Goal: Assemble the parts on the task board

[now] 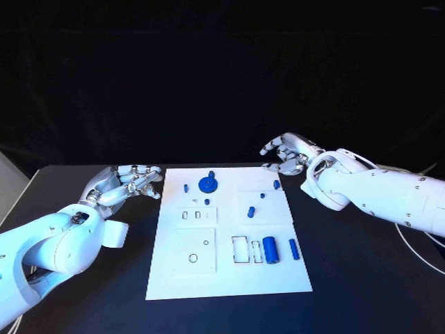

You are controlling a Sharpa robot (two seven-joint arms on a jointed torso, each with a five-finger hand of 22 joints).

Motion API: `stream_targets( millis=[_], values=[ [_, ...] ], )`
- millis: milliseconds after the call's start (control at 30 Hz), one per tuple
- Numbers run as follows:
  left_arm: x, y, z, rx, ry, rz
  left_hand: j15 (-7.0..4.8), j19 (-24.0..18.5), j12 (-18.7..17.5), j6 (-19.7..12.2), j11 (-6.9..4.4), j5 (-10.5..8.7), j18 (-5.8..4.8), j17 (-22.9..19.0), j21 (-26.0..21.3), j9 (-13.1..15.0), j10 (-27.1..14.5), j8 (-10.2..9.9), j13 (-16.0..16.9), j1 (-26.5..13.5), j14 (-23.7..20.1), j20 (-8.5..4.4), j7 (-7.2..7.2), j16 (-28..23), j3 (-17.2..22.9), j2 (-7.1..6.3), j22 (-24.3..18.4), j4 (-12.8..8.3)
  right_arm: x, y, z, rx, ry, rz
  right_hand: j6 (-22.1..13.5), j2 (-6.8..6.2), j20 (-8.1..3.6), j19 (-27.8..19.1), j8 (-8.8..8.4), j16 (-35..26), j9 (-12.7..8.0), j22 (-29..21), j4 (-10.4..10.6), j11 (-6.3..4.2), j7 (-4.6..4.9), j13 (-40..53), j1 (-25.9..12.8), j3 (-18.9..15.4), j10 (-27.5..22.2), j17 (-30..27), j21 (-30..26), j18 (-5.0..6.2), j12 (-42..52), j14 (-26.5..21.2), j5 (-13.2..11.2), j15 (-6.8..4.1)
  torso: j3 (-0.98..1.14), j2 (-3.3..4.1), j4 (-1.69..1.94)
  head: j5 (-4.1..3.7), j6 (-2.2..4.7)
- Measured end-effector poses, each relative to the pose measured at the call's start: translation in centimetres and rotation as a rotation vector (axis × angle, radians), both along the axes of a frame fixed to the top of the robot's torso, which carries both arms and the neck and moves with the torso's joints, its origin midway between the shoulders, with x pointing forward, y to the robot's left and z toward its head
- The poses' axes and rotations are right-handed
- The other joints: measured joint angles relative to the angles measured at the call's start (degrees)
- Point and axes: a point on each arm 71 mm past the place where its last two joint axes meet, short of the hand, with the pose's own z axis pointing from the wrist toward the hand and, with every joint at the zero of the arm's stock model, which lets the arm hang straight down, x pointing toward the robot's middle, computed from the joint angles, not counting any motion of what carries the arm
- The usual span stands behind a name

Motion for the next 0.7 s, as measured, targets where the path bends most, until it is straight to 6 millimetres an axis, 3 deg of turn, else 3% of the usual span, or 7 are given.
stream_targets(
  millis=[100,300,467,700],
  values=[
    [0.0,-0.2,-0.2,-0.002,0.003,-0.004,0.00,0.0,0.0,0.0,0.00,0.00,0.00,0.0,0.0,0.0,0.0,0.0,0.0,0.0,0.0,0.00,0.00,0.0,0.0,0.00,0.0,0.0,0.2,-2.0,-0.2,-0.011,0.020,-0.011,0.1,-0.42,0.00,0.0,0.00,0.0,-0.1,0.0,-0.3,-0.21,0.07,0.0,0.5,0.3,-0.2,0.0,0.0,0.00,-0.2,0.1,0.5,-0.22,0.19,-0.03,-0.14,-0.21,0.04],
    [0.0,-0.3,-0.4,-0.004,0.008,-0.006,0.00,0.0,0.0,0.0,0.00,0.00,0.00,0.1,0.0,0.0,0.0,0.0,0.0,0.0,0.0,0.00,0.00,0.0,0.0,0.00,0.0,0.0,0.4,-4.3,-1.0,-0.050,0.059,-0.029,-0.8,-0.72,0.00,0.0,-0.77,0.0,-0.5,0.0,-0.4,-0.21,0.05,0.0,0.8,0.1,-0.2,0.0,0.0,0.00,-0.7,0.1,0.5,-0.22,0.37,-0.02,-0.29,-0.66,0.05],
    [-0.1,-0.3,-0.6,-0.004,0.011,-0.007,0.00,0.0,0.0,0.0,0.00,0.00,0.00,0.0,0.0,0.0,0.0,0.0,0.0,0.0,0.0,0.00,0.00,0.0,0.0,0.00,0.0,0.0,0.3,-5.1,-2.1,-0.083,0.094,-0.027,-1.3,-1.10,0.00,0.0,-1.23,0.0,-0.6,0.0,-0.5,-0.21,0.56,0.0,0.4,-0.3,-0.2,0.0,0.0,0.00,-1.0,0.1,0.2,-0.22,0.29,-0.01,-0.15,-1.30,-0.17],
    [-0.1,-0.2,-0.7,-0.004,0.013,-0.007,0.00,0.0,0.0,0.0,0.00,0.00,0.00,0.0,0.0,0.0,0.0,0.0,0.0,0.0,0.0,0.00,0.00,0.0,0.0,0.00,0.0,0.0,0.2,-5.0,-3.4,-0.120,0.132,-0.009,-1.9,-1.47,0.00,0.0,-1.72,0.0,-0.8,0.0,-0.6,-0.21,0.74,0.0,0.8,-1.1,-0.2,0.0,0.0,0.00,-1.0,0.1,-0.2,-0.22,0.23,0.03,-0.03,-1.46,-0.74]
  ],
)
